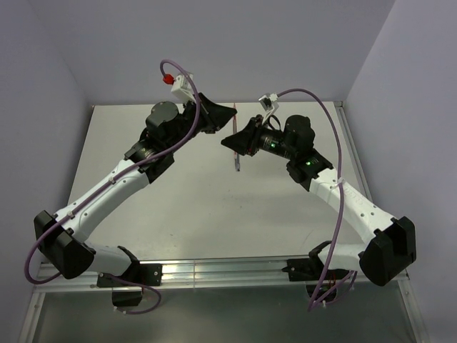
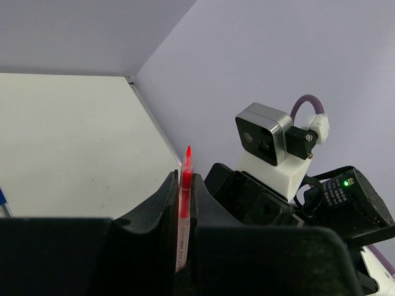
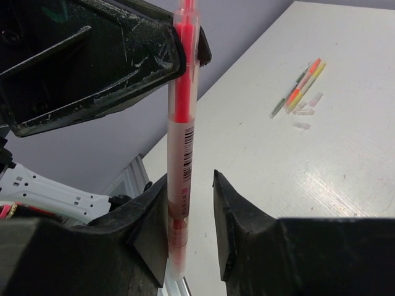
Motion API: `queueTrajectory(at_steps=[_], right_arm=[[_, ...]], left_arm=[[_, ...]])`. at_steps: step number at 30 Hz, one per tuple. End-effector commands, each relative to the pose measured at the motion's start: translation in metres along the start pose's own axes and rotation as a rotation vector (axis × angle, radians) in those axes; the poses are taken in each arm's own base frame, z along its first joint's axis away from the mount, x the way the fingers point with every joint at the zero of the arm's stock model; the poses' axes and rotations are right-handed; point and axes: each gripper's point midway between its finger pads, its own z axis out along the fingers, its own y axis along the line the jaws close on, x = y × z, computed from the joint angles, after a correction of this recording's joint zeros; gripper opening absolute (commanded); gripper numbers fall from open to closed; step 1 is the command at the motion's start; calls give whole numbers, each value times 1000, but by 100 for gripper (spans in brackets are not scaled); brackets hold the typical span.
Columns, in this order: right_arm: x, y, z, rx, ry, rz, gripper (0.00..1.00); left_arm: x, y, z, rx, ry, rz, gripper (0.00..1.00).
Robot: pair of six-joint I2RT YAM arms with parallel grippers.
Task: Insert the pens into the pen caps
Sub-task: Pick up the pen from the center of the board, then insert the pen cap onto the pen.
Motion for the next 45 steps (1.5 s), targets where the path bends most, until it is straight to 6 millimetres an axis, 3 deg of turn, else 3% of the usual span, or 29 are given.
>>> queueTrajectory(at_steps=[1,8,11,15,17,23,29,32,36,41,45], right_arm=[[-3,5,-1,-26,-10,-16,38],[-6,5,-2,-12,-18,-17,27],[-5,3,-1,-2,-8,-12,0],[-5,0,-2,22,-9,-13,0],[-5,-1,-4,35,-4,-18,0],[-10,-1,-10,77,-4,-40,0],[-11,-4,-11,103,1,-50,0],[-9,-12,-12,147,14,-50,0],[-6,-26,-11,209,34,-43,0],[-3,-31,-7,223,57,-31,0],[3,-37,-4,232,82,-19,0]], left_arm=[[-21,-26,0,74,-62,27,0],[-9,-25,-2,81,-42,21,0],[-8,-26,-5,92,-43,21,0],[-6,-25,-8,94,-34,38,1],[-6,-25,-9,89,-33,49,15],[-20,-25,-18,45,-49,123,43],[-54,-11,-38,-39,-123,170,49],[-66,25,-54,-178,-130,174,50],[-85,103,-71,-447,-95,144,49],[-45,193,-82,-689,118,169,45],[-13,245,-81,-814,234,161,42]])
